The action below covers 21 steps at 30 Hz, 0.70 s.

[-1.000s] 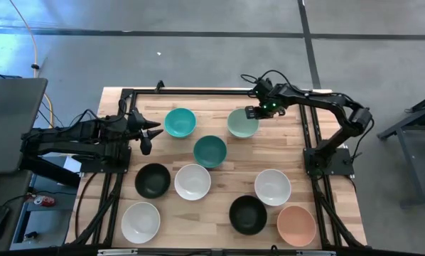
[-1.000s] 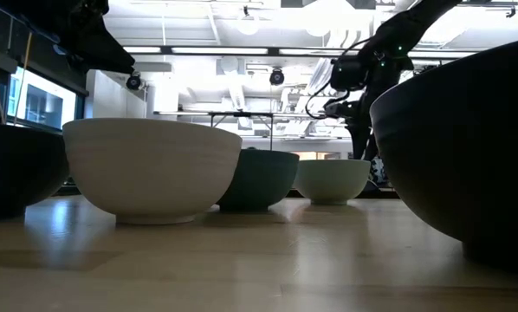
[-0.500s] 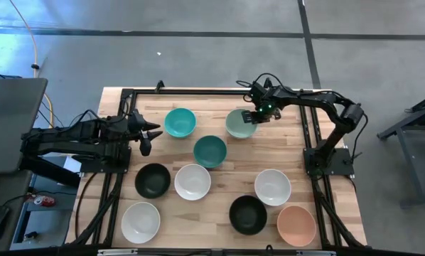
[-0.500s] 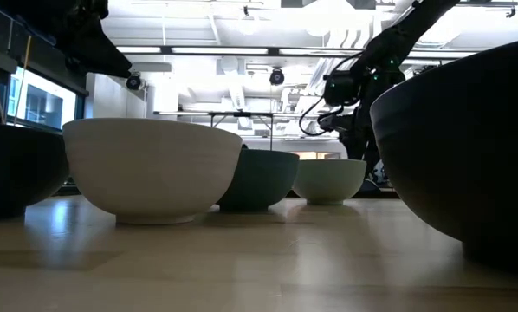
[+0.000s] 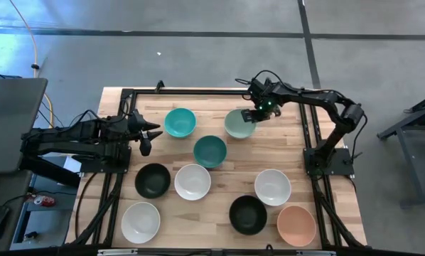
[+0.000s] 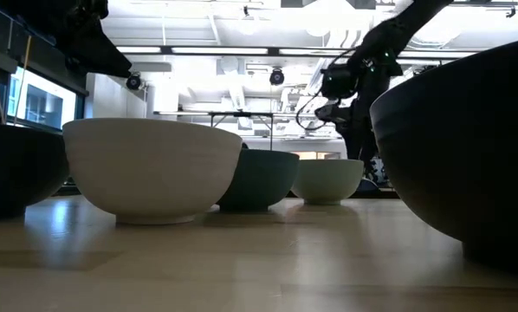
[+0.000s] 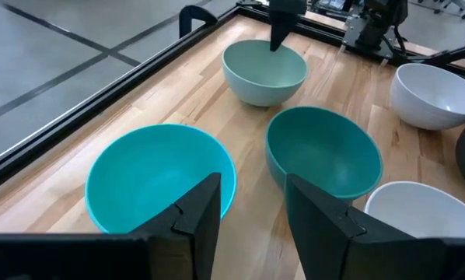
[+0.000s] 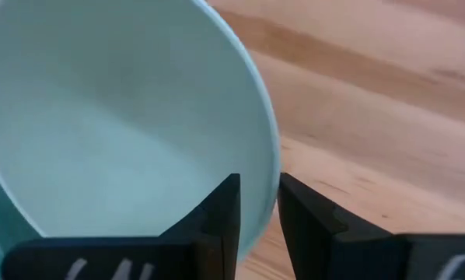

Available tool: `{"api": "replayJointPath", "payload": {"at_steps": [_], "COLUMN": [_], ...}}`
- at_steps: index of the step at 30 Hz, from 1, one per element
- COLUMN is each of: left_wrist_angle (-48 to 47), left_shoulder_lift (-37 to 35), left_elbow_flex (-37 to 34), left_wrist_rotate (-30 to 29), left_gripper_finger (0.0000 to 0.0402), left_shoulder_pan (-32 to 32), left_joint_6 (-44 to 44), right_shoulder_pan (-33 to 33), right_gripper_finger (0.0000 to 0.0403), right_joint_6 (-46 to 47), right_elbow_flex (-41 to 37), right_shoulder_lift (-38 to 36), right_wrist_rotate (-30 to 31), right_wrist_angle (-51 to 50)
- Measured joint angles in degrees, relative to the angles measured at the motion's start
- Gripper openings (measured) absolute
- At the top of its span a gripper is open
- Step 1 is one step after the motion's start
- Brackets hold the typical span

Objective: Nest bowls inside each other
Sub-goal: Stack the green bowl on the green bowl

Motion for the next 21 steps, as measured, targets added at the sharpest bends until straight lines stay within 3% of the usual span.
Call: {"api": "replayJointPath", "payload": {"at_steps": [21], "left_wrist_angle": [0.0], "left_shoulder_lift": [0.0], "left_elbow_flex": [0.0], "left_wrist_rotate": [0.4], "left_gripper_finger": [0.0131], "left_shoulder_pan": [0.0], "left_joint_6": [0.0], "right_shoulder_pan": [0.0], "right_gripper_finger": [0.0075], "right_joint_6": [-0.1], "right_elbow_flex": [1.5], "right_shoulder_lift": [0.9], "right_wrist_rotate": [4.1], "right_wrist_angle": [-1.6]}}
